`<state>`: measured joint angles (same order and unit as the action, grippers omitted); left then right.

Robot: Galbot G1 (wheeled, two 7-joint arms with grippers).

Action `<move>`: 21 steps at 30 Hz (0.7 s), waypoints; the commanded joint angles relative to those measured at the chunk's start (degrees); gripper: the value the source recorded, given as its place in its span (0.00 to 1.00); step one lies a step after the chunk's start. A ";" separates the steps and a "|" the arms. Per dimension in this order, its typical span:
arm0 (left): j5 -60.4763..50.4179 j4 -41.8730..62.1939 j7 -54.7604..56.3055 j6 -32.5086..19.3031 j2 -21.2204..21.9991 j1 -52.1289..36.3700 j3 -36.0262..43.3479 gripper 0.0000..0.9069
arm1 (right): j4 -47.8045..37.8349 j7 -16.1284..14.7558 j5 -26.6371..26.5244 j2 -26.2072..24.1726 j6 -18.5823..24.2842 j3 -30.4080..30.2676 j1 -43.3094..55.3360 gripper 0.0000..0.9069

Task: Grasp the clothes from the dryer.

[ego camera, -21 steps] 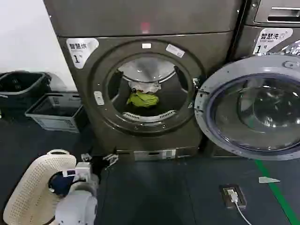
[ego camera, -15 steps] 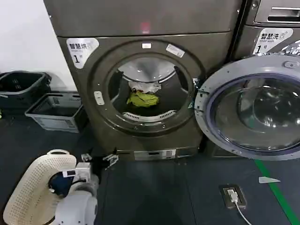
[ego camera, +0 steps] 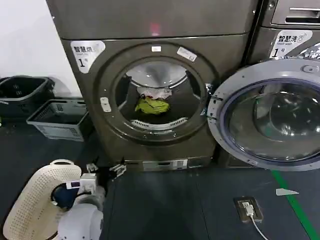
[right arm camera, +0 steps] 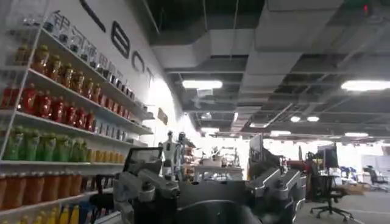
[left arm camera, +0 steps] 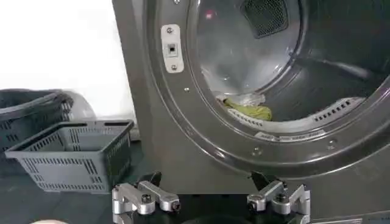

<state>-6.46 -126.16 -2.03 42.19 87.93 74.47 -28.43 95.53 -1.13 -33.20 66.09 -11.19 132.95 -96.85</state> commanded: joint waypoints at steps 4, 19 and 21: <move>0.03 0.01 -0.08 2.81 0.08 0.02 0.18 1.00 | -0.27 0.77 -0.27 0.00 0.09 0.07 -0.06 1.00; 0.14 0.01 -0.37 2.81 0.14 -0.04 0.20 1.00 | -0.55 0.85 -0.27 0.29 0.05 -0.13 -0.04 1.00; 0.20 0.01 -0.38 2.81 0.14 -0.01 0.24 1.00 | -0.66 0.88 -0.27 0.31 0.05 -0.12 -0.02 1.00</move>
<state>-6.33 -126.26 -2.40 42.19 88.07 74.44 -28.23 94.88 -0.36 -33.45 66.34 -11.19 132.83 -96.87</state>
